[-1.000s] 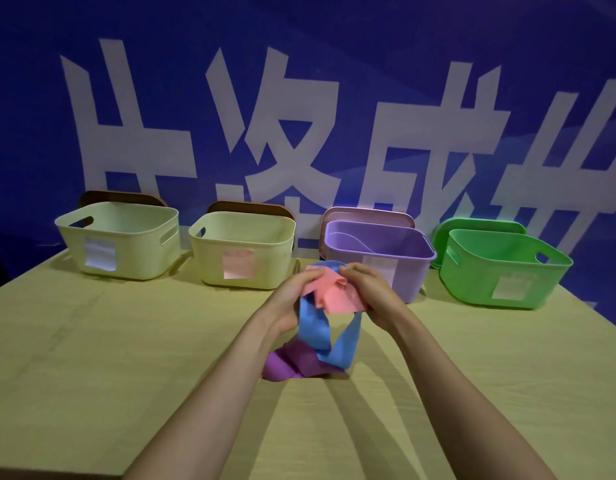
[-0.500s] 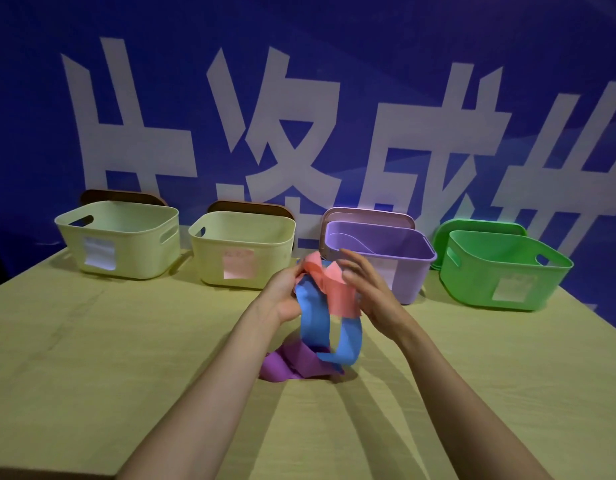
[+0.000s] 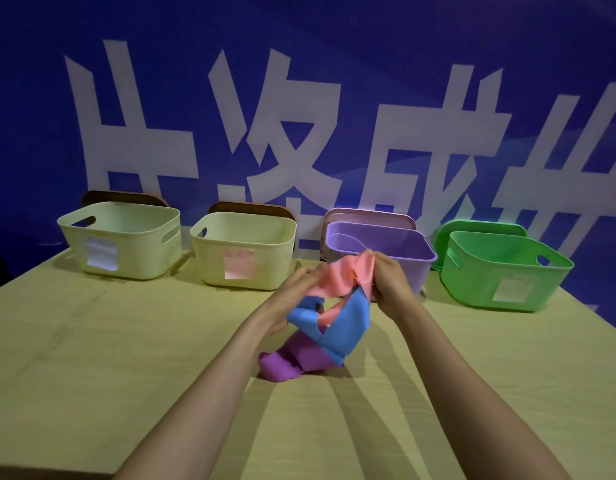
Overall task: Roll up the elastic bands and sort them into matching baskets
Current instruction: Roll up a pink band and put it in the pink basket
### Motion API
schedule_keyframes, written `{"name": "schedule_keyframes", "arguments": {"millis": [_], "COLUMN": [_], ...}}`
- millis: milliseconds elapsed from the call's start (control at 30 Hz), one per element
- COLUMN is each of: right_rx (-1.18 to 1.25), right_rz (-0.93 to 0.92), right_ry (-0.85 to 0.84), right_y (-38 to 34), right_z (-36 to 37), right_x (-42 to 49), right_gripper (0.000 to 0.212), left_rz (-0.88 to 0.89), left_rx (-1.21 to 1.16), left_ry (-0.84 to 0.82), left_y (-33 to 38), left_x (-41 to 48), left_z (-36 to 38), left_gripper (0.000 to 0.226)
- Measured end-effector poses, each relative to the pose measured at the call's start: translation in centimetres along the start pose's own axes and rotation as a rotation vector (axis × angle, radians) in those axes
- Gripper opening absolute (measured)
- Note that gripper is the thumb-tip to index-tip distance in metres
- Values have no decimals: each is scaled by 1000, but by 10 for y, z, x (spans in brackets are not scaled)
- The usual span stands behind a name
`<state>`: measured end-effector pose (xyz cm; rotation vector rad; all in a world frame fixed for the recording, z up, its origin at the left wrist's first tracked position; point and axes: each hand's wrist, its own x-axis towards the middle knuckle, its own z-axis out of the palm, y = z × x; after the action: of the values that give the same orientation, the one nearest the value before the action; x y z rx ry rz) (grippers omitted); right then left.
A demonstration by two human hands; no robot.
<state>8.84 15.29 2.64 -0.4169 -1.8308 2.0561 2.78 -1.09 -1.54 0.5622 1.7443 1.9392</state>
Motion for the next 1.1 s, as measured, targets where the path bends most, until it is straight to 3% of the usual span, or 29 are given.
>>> {"name": "schedule_keyframes", "arguments": {"millis": [100, 167, 233, 333, 400, 533, 667, 733, 800, 867, 967, 1033, 1100], "right_rx": [190, 216, 195, 181, 212, 222, 86, -154, -429, -569, -502, -405, -247], "right_rz": [280, 361, 359, 334, 328, 335, 389, 326, 152, 3, -76, -59, -52], "right_ry": [8, -19, -41, -30, -41, -14, -200, -337, -375, -247, -97, -207, -307], "right_y": [-7, -5, 3, 10, 12, 15, 10, 11, 14, 20, 21, 19, 14], "right_z": [-2, -3, -5, -6, -7, -4, -10, -14, -17, -16, -12, -4, 2], "right_x": [8, 11, 17, 19, 20, 20, 18, 12, 11, 15, 14, 6, 1], "right_gripper": [21, 21, 22, 20, 21, 29, 62, 38, 9, 18, 15, 7, 14], "left_rz": [-8, 17, 40, 40, -45, -44, -101, -60, 10, 114, 229, 222, 182], "left_rx": [43, 149, 104, -246, -331, -190, -116, -82, -103, -95, 38, -1, -102], "left_ry": [-106, -23, 122, 140, 131, 220, 260, 272, 283, 258, 171, 120, 64], "left_y": [2, 3, 6, 21, 29, 18, 11, 16, 23, 29, 39, 47, 56], "left_x": [-3, 1, 3, 3, 0, 4, 8, 8, 7, 7, 9, 10, 10], "left_z": [-1, 0, -1, 1, 3, 5, -3, -3, -3, -3, 0, 6, 13], "left_gripper": [48, 49, 68, 58, 52, 38, 36, 36, 31, 21, 16, 22, 23]}}
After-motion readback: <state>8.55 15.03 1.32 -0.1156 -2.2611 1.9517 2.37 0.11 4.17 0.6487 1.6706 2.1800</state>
